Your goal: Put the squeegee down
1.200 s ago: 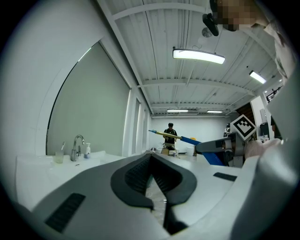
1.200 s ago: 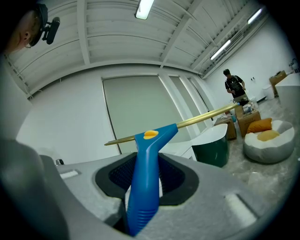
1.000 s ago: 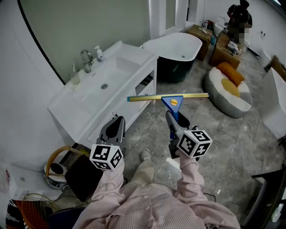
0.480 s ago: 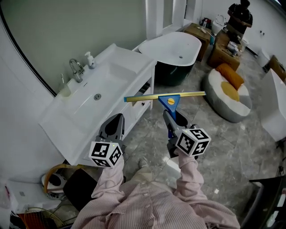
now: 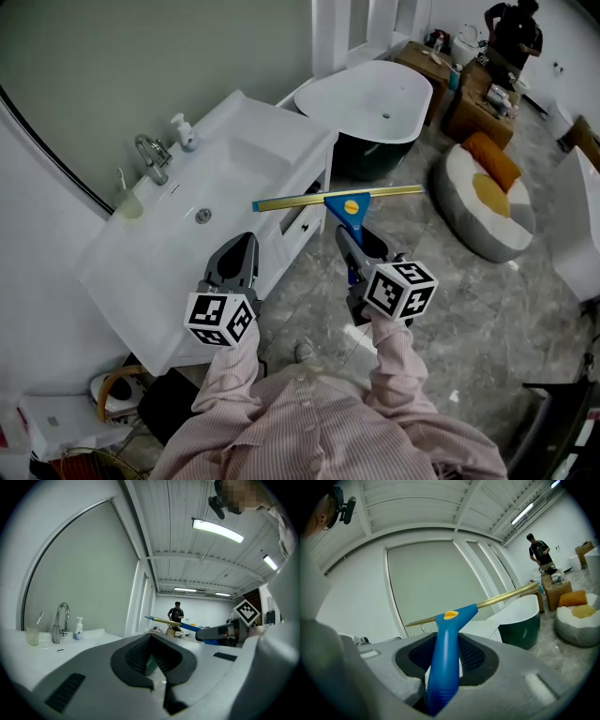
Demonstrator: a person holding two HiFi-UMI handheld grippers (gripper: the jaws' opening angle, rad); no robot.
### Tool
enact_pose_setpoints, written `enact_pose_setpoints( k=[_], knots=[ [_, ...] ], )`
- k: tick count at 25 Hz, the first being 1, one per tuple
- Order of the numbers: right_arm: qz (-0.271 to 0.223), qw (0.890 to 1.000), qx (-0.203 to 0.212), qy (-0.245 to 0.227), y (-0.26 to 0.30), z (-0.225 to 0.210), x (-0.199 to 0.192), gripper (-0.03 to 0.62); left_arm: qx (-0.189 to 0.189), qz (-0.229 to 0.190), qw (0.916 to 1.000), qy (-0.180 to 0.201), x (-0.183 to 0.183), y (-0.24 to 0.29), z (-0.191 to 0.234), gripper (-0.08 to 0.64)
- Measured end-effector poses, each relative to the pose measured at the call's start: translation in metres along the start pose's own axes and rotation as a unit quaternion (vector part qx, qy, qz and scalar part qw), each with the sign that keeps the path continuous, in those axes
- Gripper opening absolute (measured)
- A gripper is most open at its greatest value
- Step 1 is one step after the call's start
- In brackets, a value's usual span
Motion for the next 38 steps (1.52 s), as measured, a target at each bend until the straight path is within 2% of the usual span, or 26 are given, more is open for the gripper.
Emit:
enact_pose_setpoints(
  k=[13, 20, 27, 38],
  knots=[
    [0.009, 1.0, -0.001, 0.009, 0.058, -0.022, 0.01, 0.132, -0.006, 0.008, 0.9999, -0.009, -0.001, 0.049, 0.033, -0.002],
    [0.022, 1.0, 0.006, 0.015, 0.1, -0.038, 0.015, 0.132, 0.004, 0.012, 0.9997, -0.019, -0.003, 0.078, 0.059, -0.002],
    [0.032, 0.999, 0.016, 0.017, 0.161, -0.071, 0.035, 0.132, 0.017, 0.014, 0.9994, -0.027, 0.001, 0.136, 0.093, -0.002],
    [0.08, 0.996, 0.046, 0.011, 0.259, -0.124, 0.074, 0.132, 0.053, 0.021, 0.997, -0.051, 0.015, 0.235, 0.135, -0.002]
  ],
)
Point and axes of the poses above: the fingertips, and each gripper's own axes: y forward along the fingers, z to its left, x out of its top, the point moved 1 cm from there along -y, backward along the fingers, and after that the axes turned 4 degrees about z, right-handed, at the moved point
